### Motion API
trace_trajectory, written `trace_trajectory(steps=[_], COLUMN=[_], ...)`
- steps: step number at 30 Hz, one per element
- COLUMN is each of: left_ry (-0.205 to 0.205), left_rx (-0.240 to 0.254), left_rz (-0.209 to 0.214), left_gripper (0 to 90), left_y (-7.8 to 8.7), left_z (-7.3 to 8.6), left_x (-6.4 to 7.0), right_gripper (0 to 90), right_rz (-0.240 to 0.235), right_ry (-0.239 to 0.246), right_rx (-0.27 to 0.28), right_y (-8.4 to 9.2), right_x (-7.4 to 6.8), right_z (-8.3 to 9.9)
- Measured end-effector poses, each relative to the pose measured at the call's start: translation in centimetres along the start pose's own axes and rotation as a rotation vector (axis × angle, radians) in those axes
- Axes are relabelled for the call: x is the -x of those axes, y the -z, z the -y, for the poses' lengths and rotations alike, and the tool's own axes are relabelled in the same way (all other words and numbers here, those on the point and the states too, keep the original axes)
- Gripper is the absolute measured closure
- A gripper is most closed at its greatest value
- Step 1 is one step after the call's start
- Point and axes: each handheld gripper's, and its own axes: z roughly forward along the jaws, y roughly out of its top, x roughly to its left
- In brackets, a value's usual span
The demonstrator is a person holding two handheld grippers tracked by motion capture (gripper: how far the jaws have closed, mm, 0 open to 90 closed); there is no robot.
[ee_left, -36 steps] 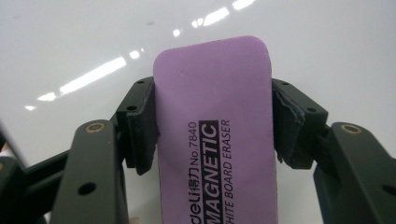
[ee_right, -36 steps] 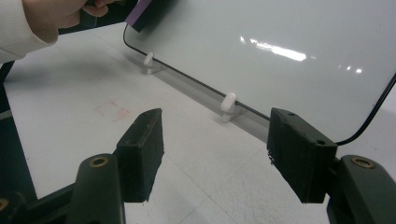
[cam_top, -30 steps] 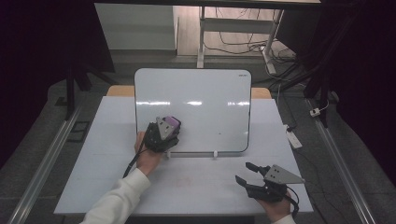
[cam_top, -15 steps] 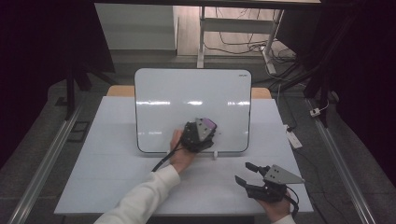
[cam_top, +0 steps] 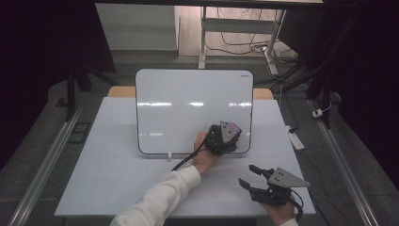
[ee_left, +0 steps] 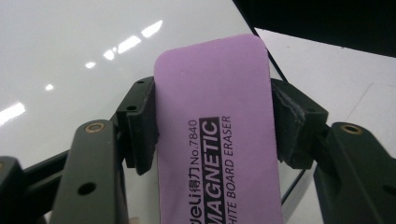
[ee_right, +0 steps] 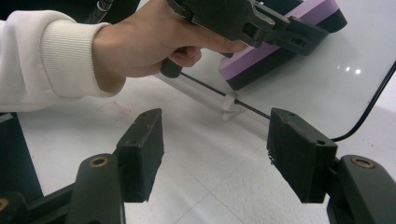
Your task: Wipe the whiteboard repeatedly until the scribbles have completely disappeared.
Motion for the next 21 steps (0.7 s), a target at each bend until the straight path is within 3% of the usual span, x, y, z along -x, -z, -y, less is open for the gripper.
trace_trajectory(steps=[3, 13, 21], left_ry=[-0.001, 0.032, 0.047], left_rx=[-0.006, -0.007, 0.001], left_rz=[-0.015, -0.12, -0.14], left_gripper=[39.3, 39.3, 39.3], left_y=[0.6, 4.2, 6.5], left_z=[0.2, 1.7, 2.6], left_x=[-0.5, -5.0, -6.2], right_gripper=[35.5, 35.5, 35.5], right_rz=[0.002, 0.001, -0.001], right_ry=[0.0, 0.008, 0.004], right_rx=[0.001, -0.002, -0.001], right_y=[0.1, 0.0, -0.2], right_x=[0.0, -0.1, 0.0], right_z=[0.0, -0.1, -0.1])
